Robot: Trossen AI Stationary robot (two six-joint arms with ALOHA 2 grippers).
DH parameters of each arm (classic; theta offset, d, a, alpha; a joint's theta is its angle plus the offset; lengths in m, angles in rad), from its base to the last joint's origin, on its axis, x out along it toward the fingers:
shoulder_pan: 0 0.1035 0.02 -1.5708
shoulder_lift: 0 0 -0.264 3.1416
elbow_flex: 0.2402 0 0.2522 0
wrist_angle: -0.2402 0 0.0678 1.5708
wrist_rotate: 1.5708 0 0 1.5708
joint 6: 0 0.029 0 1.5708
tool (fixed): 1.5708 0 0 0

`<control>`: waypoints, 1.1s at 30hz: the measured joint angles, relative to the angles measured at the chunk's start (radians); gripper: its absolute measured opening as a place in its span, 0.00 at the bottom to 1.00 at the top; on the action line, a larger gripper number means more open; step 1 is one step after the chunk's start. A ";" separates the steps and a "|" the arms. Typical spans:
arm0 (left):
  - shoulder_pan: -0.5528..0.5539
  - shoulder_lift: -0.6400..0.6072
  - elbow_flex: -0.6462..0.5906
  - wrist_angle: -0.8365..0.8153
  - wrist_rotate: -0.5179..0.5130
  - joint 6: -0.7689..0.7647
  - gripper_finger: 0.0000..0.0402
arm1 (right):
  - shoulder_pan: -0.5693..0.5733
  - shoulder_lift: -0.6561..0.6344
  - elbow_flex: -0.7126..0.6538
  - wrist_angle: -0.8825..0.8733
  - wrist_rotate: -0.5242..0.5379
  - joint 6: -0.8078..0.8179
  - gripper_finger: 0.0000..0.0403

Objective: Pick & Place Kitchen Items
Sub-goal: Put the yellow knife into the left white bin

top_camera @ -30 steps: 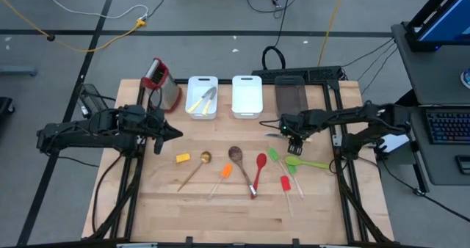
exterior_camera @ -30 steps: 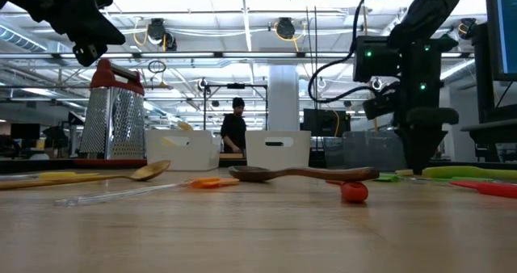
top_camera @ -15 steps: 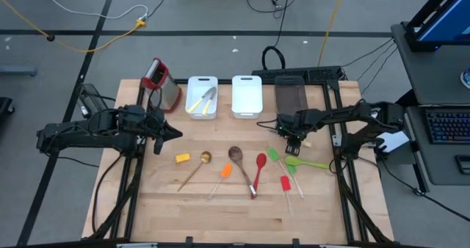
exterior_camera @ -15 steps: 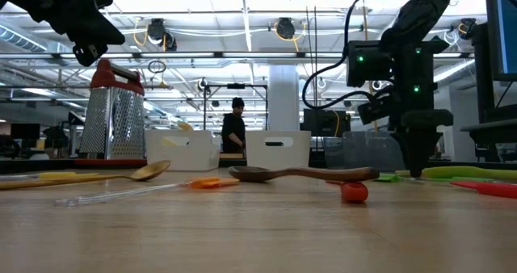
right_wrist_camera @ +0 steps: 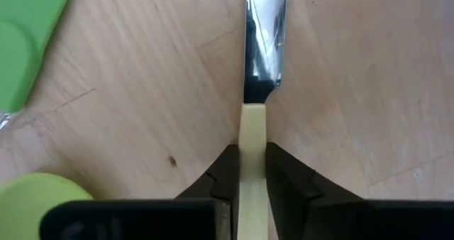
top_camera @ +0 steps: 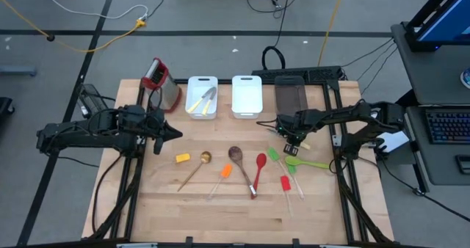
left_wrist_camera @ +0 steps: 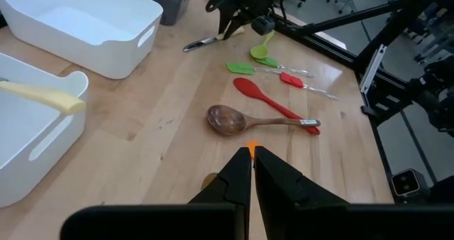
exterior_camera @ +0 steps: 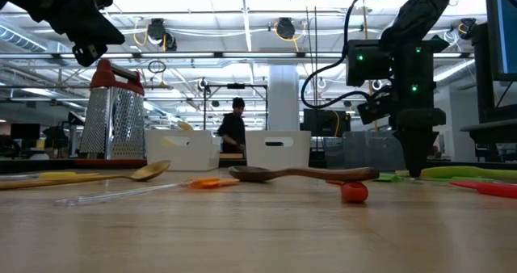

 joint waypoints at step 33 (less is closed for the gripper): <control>0.000 0.000 0.000 0.128 -0.012 -0.063 0.05 | 0.000 -0.341 -0.002 0.468 -0.465 0.133 0.09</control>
